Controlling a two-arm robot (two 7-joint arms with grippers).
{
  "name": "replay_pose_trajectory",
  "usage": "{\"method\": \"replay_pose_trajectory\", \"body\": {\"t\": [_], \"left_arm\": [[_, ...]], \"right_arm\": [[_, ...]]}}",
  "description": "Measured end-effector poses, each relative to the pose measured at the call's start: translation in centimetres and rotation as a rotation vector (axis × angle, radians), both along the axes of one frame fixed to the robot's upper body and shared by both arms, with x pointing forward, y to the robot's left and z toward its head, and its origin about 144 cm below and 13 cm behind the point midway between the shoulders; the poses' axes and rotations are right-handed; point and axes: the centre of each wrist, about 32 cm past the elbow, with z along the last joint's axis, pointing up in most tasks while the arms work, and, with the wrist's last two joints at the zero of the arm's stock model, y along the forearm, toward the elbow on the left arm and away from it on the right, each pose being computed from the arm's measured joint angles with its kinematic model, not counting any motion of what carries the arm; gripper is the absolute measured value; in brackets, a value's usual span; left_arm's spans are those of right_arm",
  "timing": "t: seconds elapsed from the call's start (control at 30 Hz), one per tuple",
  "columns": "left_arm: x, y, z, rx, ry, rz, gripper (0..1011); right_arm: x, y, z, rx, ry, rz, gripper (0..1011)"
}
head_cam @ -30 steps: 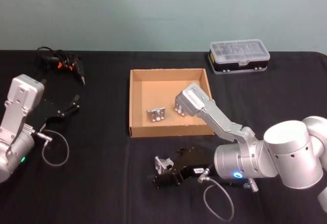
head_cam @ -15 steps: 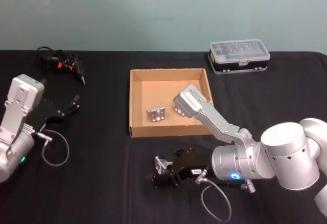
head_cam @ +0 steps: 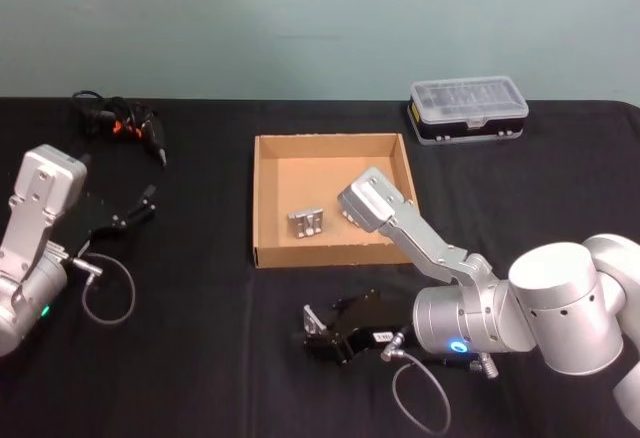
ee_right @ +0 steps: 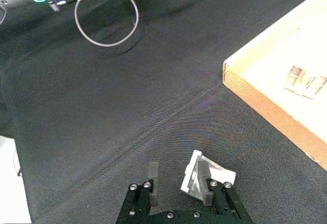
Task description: Use one hand to pick up the angle iron from the table and place it into the box.
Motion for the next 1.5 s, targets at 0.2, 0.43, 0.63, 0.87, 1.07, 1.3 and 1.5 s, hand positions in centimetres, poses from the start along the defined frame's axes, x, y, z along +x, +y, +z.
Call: {"method": "replay_pose_trajectory", "body": {"t": [0.2,0.43,0.63,0.87,1.07,1.3,1.5], "left_arm": [[0.0,0.0,0.0,0.000,0.000,0.000,1000],[0.0,0.0,0.0,0.000,0.000,0.000,1000],[0.0,0.0,0.0,0.000,0.000,0.000,1000],[0.0,0.0,0.0,0.000,0.000,0.000,1000],[0.0,0.0,0.0,0.000,0.000,0.000,1000],[0.0,0.0,0.0,0.000,0.000,0.000,1000],[0.0,0.0,0.0,0.000,0.000,0.000,1000]], "right_arm": [[-0.1,0.0,-0.1,-0.006,-0.006,0.001,287],[-0.2,-0.1,-0.1,-0.014,-0.016,0.000,98],[-0.3,-0.2,0.0,-0.017,-0.024,-0.001,56],[-0.4,-0.5,0.5,-0.006,-0.045,-0.002,56],[-0.9,-1.3,1.7,0.033,-0.100,-0.003,56],[-1.1,-2.6,3.2,0.067,-0.165,-0.035,56],[-0.5,-3.8,4.7,0.079,-0.245,-0.092,56]]}}
